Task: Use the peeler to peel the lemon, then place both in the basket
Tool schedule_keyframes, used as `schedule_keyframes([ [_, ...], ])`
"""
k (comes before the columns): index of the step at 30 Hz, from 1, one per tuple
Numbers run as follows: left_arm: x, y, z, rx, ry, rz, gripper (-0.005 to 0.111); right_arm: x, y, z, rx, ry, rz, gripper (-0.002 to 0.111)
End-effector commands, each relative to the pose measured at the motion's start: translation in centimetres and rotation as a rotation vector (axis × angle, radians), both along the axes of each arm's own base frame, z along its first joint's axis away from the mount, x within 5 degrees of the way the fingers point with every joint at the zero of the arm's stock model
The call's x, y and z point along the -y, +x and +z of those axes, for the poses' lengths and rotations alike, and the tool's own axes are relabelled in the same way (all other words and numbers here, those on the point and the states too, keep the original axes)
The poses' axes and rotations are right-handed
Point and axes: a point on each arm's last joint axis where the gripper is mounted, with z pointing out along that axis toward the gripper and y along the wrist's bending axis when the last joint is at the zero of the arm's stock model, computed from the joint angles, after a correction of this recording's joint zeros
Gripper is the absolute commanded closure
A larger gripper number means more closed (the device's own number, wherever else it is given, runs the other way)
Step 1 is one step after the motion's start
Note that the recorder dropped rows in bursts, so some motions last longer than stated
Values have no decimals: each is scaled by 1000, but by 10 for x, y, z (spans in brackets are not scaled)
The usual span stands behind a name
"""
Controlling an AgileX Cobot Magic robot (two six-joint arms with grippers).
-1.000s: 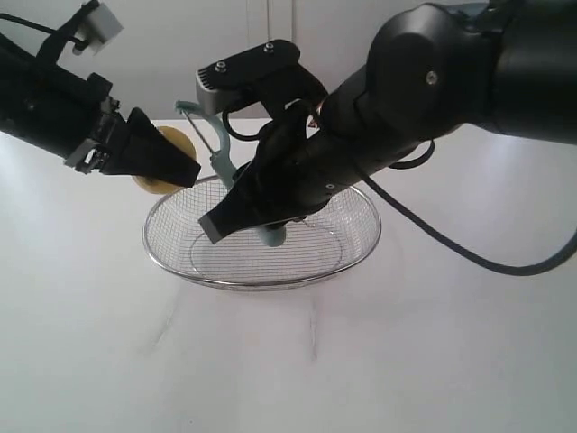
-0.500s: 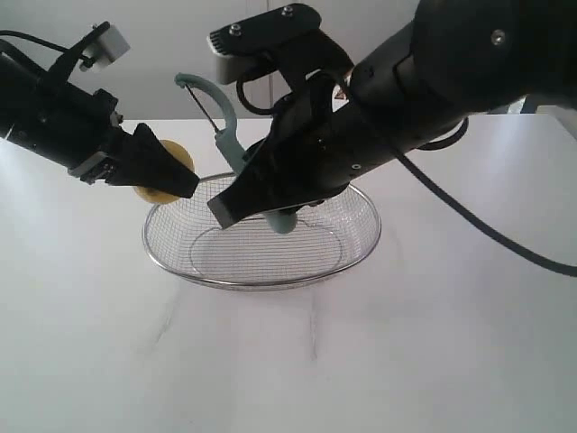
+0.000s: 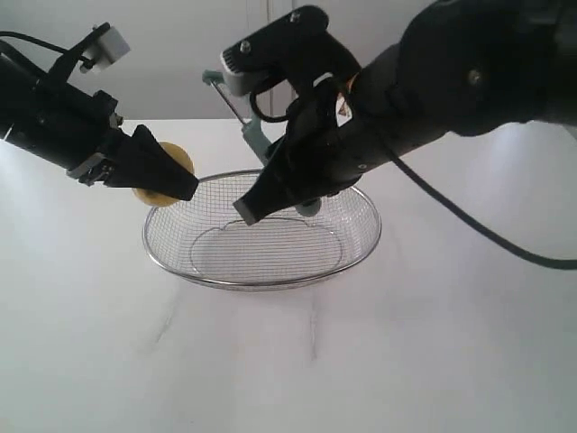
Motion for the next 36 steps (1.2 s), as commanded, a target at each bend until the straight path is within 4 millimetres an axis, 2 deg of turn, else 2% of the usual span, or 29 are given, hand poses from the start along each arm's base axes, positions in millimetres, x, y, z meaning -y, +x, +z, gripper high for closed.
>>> schedule_keyframes([
  [1, 2, -4, 3, -28, -35, -10, 107, -8, 16, -30, -38, -45, -15, 108],
  [6, 3, -4, 4, -26, -45, -2, 107, -16, 19, -45, -114, -11, -32, 108],
  [14, 2, -2, 4, -19, -46, 9, 107, -30, 11, -40, -126, 84, 35, 108],
  [27, 3, -2, 4, -19, -48, 9, 107, -32, 9, -38, -133, 101, 64, 108],
  [36, 3, -2, 4, -19, -48, 9, 107, -26, 3, -19, -84, 140, 68, 108],
])
